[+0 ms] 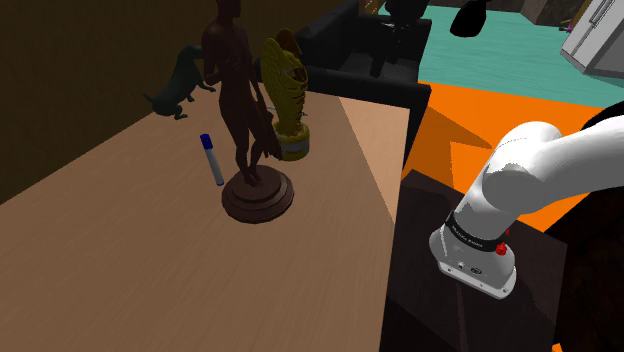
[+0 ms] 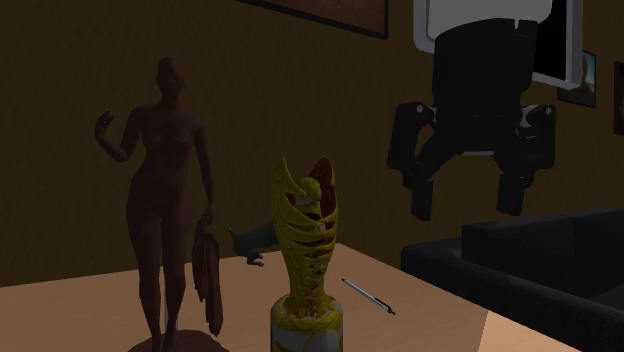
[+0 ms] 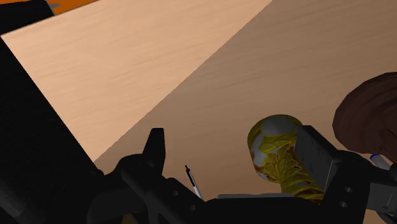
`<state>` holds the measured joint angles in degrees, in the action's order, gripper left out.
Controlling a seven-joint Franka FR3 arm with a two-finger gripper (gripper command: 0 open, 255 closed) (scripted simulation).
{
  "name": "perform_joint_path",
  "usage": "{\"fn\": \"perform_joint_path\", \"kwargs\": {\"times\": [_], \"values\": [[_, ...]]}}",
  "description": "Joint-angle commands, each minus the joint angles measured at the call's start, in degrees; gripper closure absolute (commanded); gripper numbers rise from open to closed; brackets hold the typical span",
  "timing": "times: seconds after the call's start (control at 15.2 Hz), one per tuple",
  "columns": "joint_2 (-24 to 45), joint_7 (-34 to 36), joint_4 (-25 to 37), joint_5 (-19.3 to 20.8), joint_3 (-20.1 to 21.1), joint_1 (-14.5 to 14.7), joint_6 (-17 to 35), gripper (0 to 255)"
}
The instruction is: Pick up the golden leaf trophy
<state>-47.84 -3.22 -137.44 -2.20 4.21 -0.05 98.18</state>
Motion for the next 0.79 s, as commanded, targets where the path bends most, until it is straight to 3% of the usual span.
{"fn": "perform_joint_path", "kwargs": {"times": [0.0, 0.73], "values": [[0.00, 0.00, 0.00, 0.00, 0.00, 0.00, 0.00, 0], [22.29, 7.05, 23.77, 1.49, 7.71, -0.38, 0.42, 0]]}}
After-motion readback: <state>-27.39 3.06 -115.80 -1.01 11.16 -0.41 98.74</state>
